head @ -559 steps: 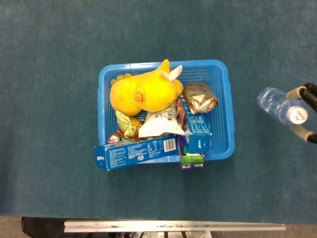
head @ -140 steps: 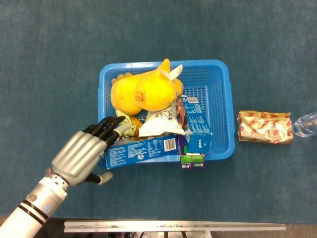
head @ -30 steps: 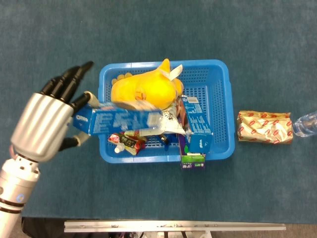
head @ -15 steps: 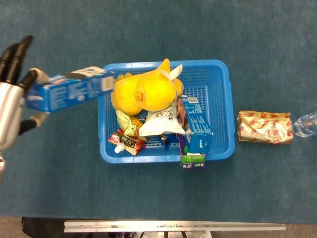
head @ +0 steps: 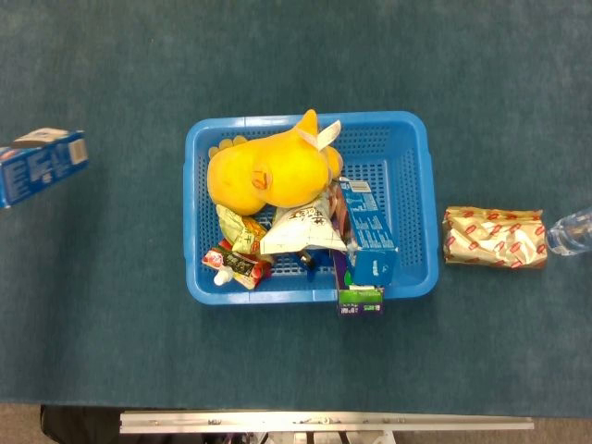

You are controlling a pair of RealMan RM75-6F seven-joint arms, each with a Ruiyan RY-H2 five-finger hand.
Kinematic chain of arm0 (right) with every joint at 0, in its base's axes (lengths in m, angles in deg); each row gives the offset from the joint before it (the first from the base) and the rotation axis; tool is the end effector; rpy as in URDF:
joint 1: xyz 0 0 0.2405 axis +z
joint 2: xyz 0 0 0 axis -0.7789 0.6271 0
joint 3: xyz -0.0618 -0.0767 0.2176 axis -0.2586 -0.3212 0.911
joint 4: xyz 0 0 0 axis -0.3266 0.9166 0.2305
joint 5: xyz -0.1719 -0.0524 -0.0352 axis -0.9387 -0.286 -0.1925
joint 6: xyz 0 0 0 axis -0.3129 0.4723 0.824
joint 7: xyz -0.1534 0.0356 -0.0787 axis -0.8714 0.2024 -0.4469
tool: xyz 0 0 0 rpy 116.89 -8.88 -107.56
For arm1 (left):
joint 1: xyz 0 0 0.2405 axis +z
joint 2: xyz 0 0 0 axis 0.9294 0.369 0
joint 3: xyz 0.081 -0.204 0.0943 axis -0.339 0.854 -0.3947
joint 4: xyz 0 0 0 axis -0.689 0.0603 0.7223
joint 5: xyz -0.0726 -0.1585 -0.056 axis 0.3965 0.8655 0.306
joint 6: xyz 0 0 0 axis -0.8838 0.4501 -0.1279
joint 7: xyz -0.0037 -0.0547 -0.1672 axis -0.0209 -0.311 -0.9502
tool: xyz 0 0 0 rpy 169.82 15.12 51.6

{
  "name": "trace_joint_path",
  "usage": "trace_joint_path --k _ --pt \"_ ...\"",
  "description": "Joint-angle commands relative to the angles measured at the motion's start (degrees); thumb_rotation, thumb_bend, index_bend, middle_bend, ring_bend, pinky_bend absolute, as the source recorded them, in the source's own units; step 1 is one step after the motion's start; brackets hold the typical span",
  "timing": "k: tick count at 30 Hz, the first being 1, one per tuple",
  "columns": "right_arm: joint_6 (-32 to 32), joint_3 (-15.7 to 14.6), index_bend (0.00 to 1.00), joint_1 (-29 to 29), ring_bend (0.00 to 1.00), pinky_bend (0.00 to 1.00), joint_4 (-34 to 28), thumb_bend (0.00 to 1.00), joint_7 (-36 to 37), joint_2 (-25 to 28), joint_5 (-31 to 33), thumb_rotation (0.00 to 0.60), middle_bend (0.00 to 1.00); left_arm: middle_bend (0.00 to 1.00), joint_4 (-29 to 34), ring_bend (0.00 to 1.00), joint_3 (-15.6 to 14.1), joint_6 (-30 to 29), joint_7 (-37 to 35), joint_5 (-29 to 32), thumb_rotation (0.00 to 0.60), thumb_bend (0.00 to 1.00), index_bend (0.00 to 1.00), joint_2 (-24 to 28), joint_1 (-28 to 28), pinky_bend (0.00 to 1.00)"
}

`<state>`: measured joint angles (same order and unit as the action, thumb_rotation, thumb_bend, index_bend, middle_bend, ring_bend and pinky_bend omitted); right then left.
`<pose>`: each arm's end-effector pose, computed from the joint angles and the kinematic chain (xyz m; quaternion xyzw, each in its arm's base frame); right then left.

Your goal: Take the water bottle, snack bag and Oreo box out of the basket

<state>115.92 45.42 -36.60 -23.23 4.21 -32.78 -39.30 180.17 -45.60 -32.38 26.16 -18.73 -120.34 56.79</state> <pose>-0.2043 -0.2702 0.2179 0.6031 -0.2913 0.4544 0.5873 -0.2046 0.2354 0.2151 -0.6203 -0.2764 -0.3085 0.6660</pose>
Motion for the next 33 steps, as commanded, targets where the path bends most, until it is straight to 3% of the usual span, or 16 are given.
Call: trace_joint_path --k 1,8,15,20,27,33 --pt "0.0 -0.1 0.33 0.0 0.33 0.30 0.1 0.00 -0.1 -0.1 0.0 0.600 0.34 0.01 -0.9 0.10 -0.3 0.2 0.2 1.5 0.600 0.17 0.44 -0.4 0.5 0.25" --pt "0.1 -0.2 0.33 -0.2 0.33 0.30 0.1 0.00 -0.3 -0.1 0.1 0.600 0.34 0.00 -1.8 0.08 -0.4 0.3 -0.7 1.9 0.600 0.17 0.16 -0.5 0.8 0.25" --pt "1.3 -0.5 0.33 -1.1 0.33 0.30 -0.9 0.00 -1.3 0.4 -0.7 0.600 0.34 0.00 -2.4 0.07 -0.2 0.6 -2.8 1.1 0.600 0.12 0.00 -0.6 0.8 0.25" --pt "3.4 -1.4 0.33 -2.6 0.33 0.30 -2.7 0.00 -3.2 1.7 -2.4 0.600 0.34 0.00 -4.2 0.08 1.3 -1.6 -6.9 -1.6 0.600 0.11 0.03 -1.7 0.8 0.25" --pt "8.2 -4.7 0.33 -7.1 0.33 0.30 -5.5 0.00 -9.9 4.8 -7.0 0.600 0.34 0.13 -8.6 0.17 2.5 -6.6 -13.3 -8.7 0.600 0.11 0.35 -5.2 1.3 0.28" --pt "13.6 -9.0 0.34 -12.8 0.33 0.30 -6.6 0.00 -19.1 6.0 -13.6 0.600 0.34 0.17 -9.2 0.20 0.3 -4.5 -14.5 -11.2 0.600 0.11 0.39 -4.7 1.7 0.29"
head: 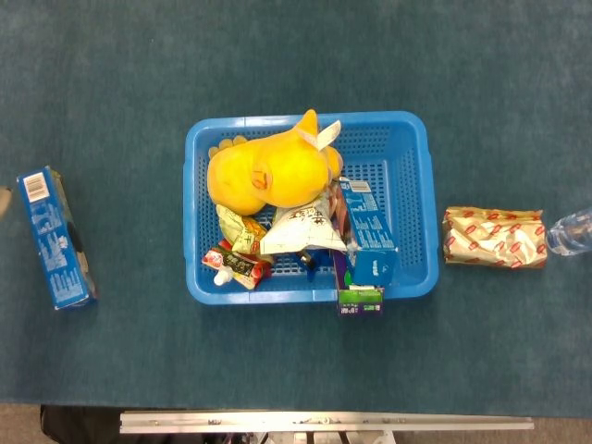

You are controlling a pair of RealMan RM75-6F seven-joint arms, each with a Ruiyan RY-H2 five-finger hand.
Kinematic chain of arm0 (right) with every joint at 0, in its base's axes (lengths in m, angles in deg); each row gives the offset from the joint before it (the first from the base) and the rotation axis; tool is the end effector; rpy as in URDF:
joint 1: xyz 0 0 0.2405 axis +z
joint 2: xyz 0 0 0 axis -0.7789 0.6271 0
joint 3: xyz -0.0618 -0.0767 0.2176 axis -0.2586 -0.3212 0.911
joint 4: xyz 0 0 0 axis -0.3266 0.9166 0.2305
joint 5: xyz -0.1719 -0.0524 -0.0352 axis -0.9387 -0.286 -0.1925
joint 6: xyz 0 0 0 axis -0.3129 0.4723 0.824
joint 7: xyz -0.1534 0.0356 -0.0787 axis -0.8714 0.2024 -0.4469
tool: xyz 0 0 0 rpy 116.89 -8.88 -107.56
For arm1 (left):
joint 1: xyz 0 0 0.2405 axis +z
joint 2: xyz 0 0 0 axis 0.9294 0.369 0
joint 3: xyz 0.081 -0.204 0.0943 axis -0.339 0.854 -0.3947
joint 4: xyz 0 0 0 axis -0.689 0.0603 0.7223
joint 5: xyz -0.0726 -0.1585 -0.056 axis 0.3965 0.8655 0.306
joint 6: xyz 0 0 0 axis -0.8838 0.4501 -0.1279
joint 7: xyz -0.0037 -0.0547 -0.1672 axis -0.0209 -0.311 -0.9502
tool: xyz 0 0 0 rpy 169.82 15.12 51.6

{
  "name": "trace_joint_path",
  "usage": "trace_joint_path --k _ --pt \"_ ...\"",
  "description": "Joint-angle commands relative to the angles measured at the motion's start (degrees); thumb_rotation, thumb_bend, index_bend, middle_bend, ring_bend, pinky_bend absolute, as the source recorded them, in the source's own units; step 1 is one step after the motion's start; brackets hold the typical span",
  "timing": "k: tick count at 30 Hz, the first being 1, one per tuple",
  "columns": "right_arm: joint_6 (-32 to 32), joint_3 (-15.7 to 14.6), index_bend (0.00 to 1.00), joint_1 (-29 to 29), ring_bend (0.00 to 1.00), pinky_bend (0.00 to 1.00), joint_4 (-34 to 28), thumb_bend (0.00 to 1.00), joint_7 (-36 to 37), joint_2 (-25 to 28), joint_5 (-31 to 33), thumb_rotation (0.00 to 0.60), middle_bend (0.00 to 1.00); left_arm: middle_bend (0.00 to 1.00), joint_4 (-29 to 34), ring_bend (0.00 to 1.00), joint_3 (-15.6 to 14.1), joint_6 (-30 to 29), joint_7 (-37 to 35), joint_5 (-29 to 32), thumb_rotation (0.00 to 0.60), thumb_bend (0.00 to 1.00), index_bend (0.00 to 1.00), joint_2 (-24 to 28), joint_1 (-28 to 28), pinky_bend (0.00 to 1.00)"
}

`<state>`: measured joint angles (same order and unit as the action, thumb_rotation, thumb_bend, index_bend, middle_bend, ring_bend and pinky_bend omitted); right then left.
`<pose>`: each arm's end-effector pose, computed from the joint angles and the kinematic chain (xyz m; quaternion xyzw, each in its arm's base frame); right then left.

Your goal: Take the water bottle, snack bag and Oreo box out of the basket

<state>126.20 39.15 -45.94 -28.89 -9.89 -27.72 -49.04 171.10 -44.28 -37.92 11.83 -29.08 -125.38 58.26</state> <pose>-0.2061 -0.2086 0.2355 0.6291 -0.2071 0.3784 0.6466 -0.1989 0.2341 0.2184 -0.5866 -0.2559 -0.4344 0.6338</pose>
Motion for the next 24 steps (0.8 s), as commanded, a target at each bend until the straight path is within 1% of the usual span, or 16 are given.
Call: trace_joint_path --k 1,7,13,19,24 --pt "4.1 -3.2 0.34 -4.3 0.33 0.30 -1.1 0.00 -6.1 1.0 -4.6 0.600 0.34 0.18 -0.1 0.20 -1.4 1.4 -0.2 -1.2 0.600 0.11 0.39 0.5 0.3 0.29" --pt "8.3 -5.1 0.36 -8.9 0.33 0.30 -1.3 0.00 -10.6 0.6 -7.6 0.600 0.34 0.18 -1.1 0.20 -4.2 3.3 0.8 -2.8 0.600 0.11 0.39 1.5 1.4 0.29" --pt "9.9 -5.2 0.36 -11.3 0.33 0.30 -0.6 0.00 -10.7 0.0 -6.8 0.600 0.34 0.18 -3.2 0.20 -5.9 3.1 -1.5 -2.3 0.600 0.11 0.39 1.3 3.4 0.29" --pt "8.5 -4.5 0.36 -11.2 0.33 0.30 0.1 0.00 -9.4 -0.5 -5.3 0.600 0.34 0.18 -6.1 0.20 -5.9 3.7 -4.4 -0.5 0.600 0.11 0.39 0.4 4.3 0.29" --pt "6.4 -4.0 0.36 -10.3 0.33 0.30 0.6 0.00 -8.4 -1.1 -4.9 0.600 0.34 0.18 -6.9 0.20 -6.0 3.2 -5.1 -0.8 0.600 0.11 0.39 0.0 5.0 0.29"
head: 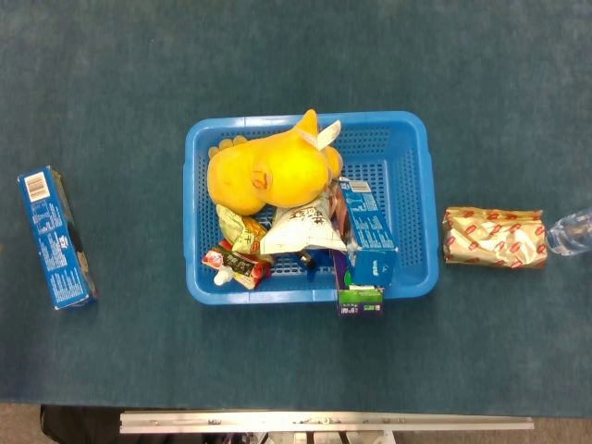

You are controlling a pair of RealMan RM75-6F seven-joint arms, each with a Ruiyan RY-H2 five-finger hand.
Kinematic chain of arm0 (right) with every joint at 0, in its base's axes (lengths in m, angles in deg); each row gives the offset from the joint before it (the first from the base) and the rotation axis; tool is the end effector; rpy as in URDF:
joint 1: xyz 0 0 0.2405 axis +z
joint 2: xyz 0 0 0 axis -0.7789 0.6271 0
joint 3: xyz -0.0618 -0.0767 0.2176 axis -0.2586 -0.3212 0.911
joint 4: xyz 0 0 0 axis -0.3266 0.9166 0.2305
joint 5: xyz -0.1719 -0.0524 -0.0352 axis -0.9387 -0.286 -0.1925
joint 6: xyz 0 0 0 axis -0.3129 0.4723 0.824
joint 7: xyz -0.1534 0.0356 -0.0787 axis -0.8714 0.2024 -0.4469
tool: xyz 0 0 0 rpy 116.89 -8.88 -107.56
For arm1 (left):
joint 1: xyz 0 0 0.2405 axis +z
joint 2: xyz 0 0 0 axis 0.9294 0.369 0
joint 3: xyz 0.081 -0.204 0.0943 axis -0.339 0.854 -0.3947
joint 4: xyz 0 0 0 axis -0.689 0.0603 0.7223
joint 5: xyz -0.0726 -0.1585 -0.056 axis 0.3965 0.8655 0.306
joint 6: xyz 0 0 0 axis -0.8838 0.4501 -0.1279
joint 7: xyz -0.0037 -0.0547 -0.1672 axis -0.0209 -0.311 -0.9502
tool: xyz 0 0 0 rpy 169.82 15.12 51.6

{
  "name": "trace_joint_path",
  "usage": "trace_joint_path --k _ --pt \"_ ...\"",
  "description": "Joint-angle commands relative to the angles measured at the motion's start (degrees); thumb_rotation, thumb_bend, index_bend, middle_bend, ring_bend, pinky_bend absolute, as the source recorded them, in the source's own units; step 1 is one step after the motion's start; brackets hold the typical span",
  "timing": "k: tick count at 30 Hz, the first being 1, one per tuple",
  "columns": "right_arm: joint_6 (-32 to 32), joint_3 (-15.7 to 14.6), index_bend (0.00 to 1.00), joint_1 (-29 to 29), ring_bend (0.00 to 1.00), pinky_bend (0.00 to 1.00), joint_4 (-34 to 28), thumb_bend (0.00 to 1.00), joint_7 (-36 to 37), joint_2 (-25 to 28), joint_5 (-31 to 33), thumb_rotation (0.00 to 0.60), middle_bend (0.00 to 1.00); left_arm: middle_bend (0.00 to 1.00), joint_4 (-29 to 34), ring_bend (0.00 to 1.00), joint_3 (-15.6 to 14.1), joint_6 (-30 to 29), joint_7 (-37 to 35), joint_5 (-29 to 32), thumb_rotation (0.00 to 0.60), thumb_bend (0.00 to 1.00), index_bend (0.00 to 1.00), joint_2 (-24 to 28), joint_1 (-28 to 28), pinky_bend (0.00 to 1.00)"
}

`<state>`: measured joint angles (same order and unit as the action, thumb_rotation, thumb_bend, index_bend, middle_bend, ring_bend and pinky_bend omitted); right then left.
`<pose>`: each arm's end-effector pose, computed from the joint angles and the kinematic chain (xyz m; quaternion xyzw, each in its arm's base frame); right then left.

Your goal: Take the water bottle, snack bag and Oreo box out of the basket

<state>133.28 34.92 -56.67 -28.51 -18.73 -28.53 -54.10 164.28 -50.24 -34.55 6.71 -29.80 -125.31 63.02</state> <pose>-0.2282 -0.1522 0.2377 0.6202 -0.1935 0.2975 0.6996 -0.2498 0.2047 0.1982 -0.6201 -0.3094 -0.3568 0.6264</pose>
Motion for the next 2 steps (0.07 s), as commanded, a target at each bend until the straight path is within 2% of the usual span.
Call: trace_joint_path --k 1,2 --pt "-1.1 0.4 0.36 0.6 0.33 0.30 0.4 0.00 0.8 -0.5 0.2 0.600 0.34 0.18 -0.1 0.20 -0.1 -0.5 0.0 -0.2 0.600 0.11 0.39 -0.1 0.5 0.29" --pt "-1.5 0.5 0.36 0.8 0.33 0.30 0.5 0.00 1.0 -0.6 0.3 0.600 0.34 0.18 -0.1 0.20 -0.2 -0.7 0.1 -0.2 0.600 0.11 0.39 -0.1 0.7 0.29"
